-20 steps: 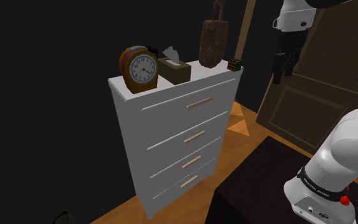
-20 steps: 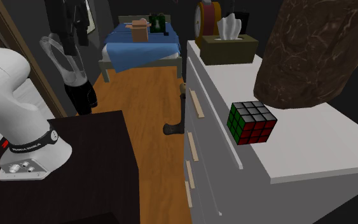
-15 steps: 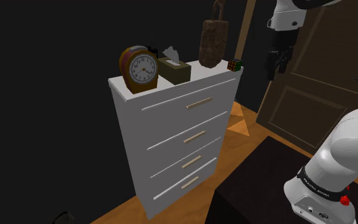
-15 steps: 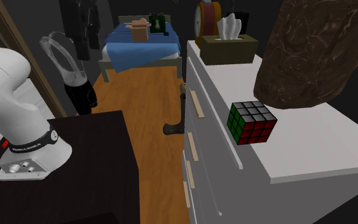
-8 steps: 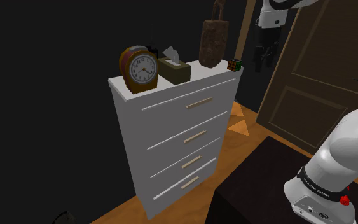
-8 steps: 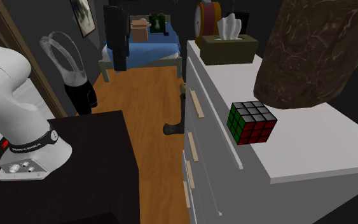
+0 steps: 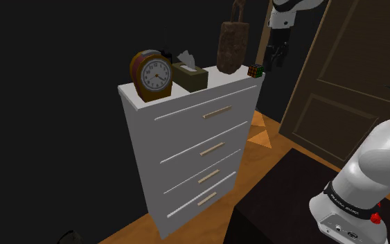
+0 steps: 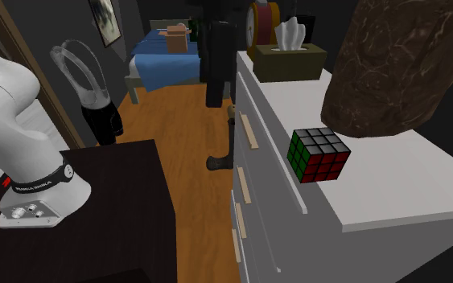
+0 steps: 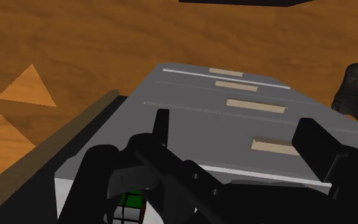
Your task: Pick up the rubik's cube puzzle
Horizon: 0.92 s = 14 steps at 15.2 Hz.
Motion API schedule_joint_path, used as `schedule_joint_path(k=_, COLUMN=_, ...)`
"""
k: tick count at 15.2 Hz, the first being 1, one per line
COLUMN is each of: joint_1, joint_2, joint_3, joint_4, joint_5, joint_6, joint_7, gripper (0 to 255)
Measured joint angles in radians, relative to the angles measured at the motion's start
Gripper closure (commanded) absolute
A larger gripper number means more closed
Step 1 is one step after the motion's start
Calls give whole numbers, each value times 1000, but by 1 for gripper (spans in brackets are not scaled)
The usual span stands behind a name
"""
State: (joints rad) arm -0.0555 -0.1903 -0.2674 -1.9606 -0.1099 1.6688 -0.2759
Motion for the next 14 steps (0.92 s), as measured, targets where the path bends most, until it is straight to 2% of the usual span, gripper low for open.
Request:
schedule_joint_path(k=7, joint_1=-37, joint_2=294, joint_3=-55, joint_4=313, joint_5=93, joint_6=-18, joint_7=-120, gripper=0)
schedule_joint_path(k=13, joint_1=-117, joint_2=575, joint_3=-69, joint_4=673, joint_5=194, joint_6=-102, joint_7=-207, gripper=0)
schedule_joint_path(k=14, joint_1=-124, joint_2=596, joint_3=-69, joint_4=695, joint_5=202, joint_6=-104, joint_7=-212, gripper=0)
